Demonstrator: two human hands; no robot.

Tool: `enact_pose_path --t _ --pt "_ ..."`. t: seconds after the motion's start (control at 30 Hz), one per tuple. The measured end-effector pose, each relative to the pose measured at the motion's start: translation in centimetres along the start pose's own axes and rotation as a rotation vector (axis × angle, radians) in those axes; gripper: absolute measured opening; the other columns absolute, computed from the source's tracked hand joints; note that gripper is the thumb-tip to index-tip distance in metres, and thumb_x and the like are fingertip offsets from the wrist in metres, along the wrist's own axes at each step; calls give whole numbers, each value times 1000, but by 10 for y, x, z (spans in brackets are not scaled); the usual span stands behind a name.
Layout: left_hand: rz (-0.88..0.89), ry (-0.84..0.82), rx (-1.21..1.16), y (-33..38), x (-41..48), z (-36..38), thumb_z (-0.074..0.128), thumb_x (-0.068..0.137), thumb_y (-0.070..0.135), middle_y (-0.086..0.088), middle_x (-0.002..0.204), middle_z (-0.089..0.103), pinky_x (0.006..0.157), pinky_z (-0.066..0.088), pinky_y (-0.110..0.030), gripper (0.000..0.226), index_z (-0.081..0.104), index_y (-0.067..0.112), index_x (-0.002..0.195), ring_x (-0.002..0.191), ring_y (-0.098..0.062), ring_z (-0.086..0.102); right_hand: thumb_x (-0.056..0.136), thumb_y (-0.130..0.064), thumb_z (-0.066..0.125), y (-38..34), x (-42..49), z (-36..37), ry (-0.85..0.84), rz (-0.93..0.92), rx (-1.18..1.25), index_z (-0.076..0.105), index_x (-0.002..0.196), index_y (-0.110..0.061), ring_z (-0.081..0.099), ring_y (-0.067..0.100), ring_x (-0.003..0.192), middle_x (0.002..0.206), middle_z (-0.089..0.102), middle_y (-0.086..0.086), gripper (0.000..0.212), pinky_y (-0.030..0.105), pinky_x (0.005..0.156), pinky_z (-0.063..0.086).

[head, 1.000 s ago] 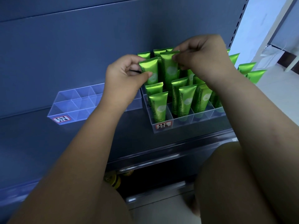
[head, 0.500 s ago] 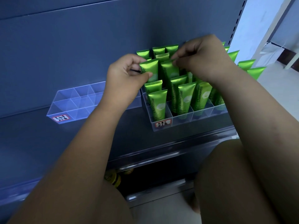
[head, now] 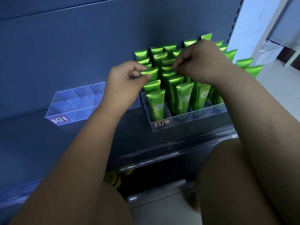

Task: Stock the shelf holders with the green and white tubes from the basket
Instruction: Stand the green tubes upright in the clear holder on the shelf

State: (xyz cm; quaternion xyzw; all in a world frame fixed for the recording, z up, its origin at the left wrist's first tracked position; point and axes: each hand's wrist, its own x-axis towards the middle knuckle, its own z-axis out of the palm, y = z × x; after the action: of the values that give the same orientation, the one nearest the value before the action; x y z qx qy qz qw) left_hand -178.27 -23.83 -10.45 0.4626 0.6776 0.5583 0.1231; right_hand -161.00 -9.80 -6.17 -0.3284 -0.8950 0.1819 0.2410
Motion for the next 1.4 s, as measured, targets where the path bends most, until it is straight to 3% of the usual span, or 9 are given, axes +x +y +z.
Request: enact_pose_path --t 0.33,0.53,0.67,0.73,0.83,1.07,1.17,1.3,1.4 --pt "-143 12 -29 8 -2 2 77 88 10 -2 74 69 73 60 -52 12 75 19 80 70 -18 63 88 -16 66 -1 0 -3 -16 22 -32 82 91 -23 51 -19 51 65 58 -22 18 2 49 33" --pt "-216 11 -51 9 -1 5 73 90 7 4 67 62 60 59 -28 15 75 18 81 61 -9 59 89 -18 66 -4 -1 -1 -11 22 -43 82 91 -20 62 8 77 85 73 -6 16 20 70 43" --pt "-298 11 -112 11 -1 7 72 90 5 -1 67 56 58 56 -22 14 74 16 81 48 -3 52 89 -20 66 -2 0 0 -7 30 -34 81 91 -20 61 8 75 71 64 -15 15 18 62 42" --pt "-323 26 -128 11 -1 7 72 90 5 -2 68 55 59 56 -21 15 74 16 80 52 -5 52 89 -20 66 -2 0 0 -5 30 -31 81 91 -21 59 6 71 72 64 -15 15 18 62 42" --pt "-329 31 -128 12 0 8 71 90 5 -1 68 56 61 56 -20 15 75 16 80 60 -9 53 89 -19 65 -3 -2 0 -1 19 -41 81 93 -20 64 10 82 82 71 -6 16 22 73 44" --pt "-345 32 -128 13 0 8 71 90 4 1 64 53 61 56 -20 17 74 16 78 61 -10 53 90 -20 64 -3 -2 -1 0 17 -38 81 92 -19 63 11 83 82 70 -6 17 22 73 42" --pt "-367 27 -137 13 0 8 71 90 5 -2 72 57 61 56 -19 16 74 16 78 66 -11 55 90 -20 64 -2 -2 0 -2 21 -32 80 91 -19 61 9 81 78 67 -10 16 22 73 43" --pt "-456 33 -191 16 0 7 73 90 6 -12 101 69 58 55 -17 12 75 16 82 84 -17 62 89 -21 64 -3 -3 0 20 5 -37 80 88 -19 66 13 84 84 74 -4 16 26 75 50" --pt "-512 35 -242 19 -2 6 72 91 4 -11 101 70 56 55 -16 12 75 14 86 84 -16 63 89 -20 64 -5 -3 0 47 -17 -52 80 89 -16 66 12 85 86 74 -3 16 26 76 51"
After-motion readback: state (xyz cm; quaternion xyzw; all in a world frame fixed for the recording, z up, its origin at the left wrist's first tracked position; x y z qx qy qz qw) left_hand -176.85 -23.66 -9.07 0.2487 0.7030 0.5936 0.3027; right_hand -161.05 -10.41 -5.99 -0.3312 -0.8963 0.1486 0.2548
